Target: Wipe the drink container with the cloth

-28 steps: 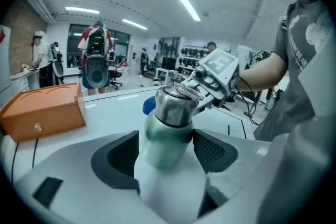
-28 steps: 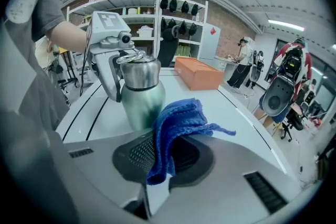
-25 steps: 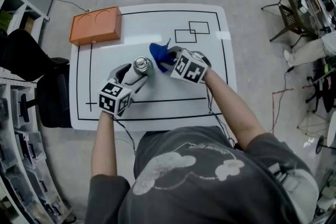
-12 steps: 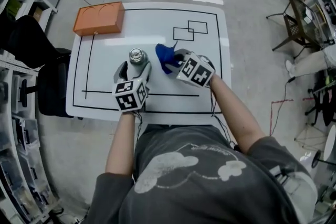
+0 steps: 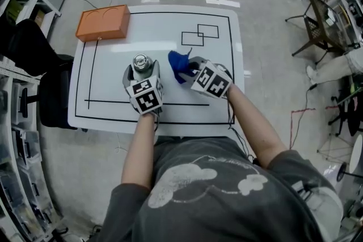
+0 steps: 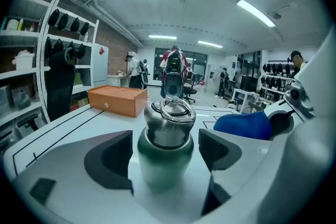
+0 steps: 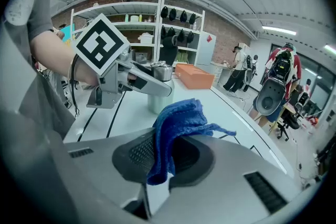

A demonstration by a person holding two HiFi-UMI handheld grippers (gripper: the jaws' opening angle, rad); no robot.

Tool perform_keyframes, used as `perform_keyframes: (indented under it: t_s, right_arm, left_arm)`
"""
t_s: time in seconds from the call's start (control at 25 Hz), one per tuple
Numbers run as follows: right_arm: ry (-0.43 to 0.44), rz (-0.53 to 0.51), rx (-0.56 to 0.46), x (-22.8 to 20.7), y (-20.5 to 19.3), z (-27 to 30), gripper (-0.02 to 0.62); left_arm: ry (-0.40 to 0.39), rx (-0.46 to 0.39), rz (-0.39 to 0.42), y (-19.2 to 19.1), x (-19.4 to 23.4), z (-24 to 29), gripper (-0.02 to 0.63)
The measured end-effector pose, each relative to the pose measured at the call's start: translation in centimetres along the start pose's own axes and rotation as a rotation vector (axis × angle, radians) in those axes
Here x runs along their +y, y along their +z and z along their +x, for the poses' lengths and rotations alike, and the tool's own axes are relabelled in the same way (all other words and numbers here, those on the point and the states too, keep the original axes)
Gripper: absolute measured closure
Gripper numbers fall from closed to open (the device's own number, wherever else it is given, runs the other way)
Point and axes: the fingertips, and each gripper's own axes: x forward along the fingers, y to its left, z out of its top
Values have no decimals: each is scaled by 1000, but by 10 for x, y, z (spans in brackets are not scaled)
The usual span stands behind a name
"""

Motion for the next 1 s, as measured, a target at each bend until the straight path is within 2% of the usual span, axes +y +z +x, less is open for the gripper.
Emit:
perform_keyframes:
  t_s: [0.16,0.2,0.44,0.72,1.0]
  right_arm:
    - [-5,-9,-1,-3,0,-3,552]
    - [-8,-10,-1,-4,0,-4,551]
    - [-15,-6,-7,-8,6,-2,552]
    - [-4,-43,-20,-13,26,5,552]
    - [91,-153,-25,-5,60,20,552]
  left_arm:
    - [27,42,40,-4,0,4,230]
    - [26,49,48,-5,-1,4,258]
    - [-45,52,90,-6,-1,2,262]
    - [-251,44,206,-4,-5,-3,262]
    - [-509,65,351,-7,-5,-9,262]
